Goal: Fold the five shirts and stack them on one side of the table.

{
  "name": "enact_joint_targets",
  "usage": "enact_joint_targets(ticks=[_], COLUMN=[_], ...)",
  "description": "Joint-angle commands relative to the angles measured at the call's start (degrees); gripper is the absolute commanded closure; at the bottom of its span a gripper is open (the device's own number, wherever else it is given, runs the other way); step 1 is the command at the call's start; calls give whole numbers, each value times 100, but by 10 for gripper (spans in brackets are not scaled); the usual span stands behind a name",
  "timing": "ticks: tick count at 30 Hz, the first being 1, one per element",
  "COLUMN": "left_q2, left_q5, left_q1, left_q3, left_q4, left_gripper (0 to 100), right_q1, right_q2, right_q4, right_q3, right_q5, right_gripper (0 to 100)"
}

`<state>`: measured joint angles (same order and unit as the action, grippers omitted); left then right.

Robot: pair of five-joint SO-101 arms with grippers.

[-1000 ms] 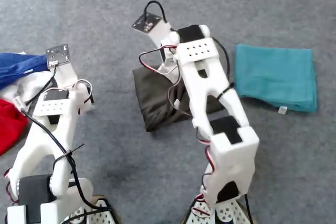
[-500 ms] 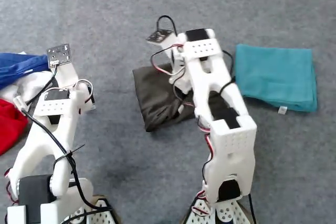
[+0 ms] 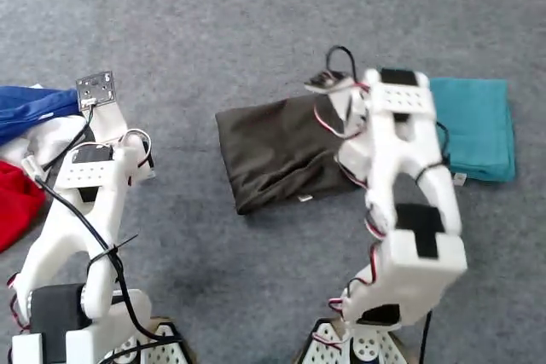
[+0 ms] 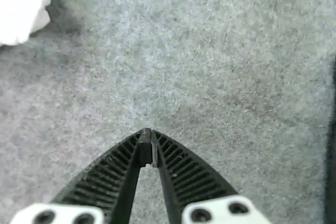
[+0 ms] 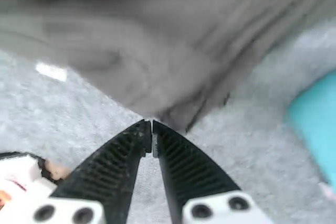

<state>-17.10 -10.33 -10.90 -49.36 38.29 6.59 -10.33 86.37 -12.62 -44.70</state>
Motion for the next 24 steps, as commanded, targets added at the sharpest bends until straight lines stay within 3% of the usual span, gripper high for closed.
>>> enact_joint_targets(ticks=[1,6,11,15,19,24], left_q2=[-123,-176,-114,-79,536,2259], left_q5=[26,-18,-545,-756,-774,-756], left_q1=[48,251,1015,1666,2158,2378], left_q3=[40,154,787,1024,1095,1842], left_q4=[-70,-62,-105,-985,-2136,-2295], left_gripper=[971,971,971,971,971,971], right_q1=[457,484,-264,-853,-958,-949], right_q2=[699,1684,2237,1895,1279,382], right_q4=[-545,-536,-264,-202,-651,-791], right_q3=[-866,-760,92,593,1015,1385], right_q5=[-185,-18,264,668,1152,1380], right_gripper=[985,984,984,984,984,984])
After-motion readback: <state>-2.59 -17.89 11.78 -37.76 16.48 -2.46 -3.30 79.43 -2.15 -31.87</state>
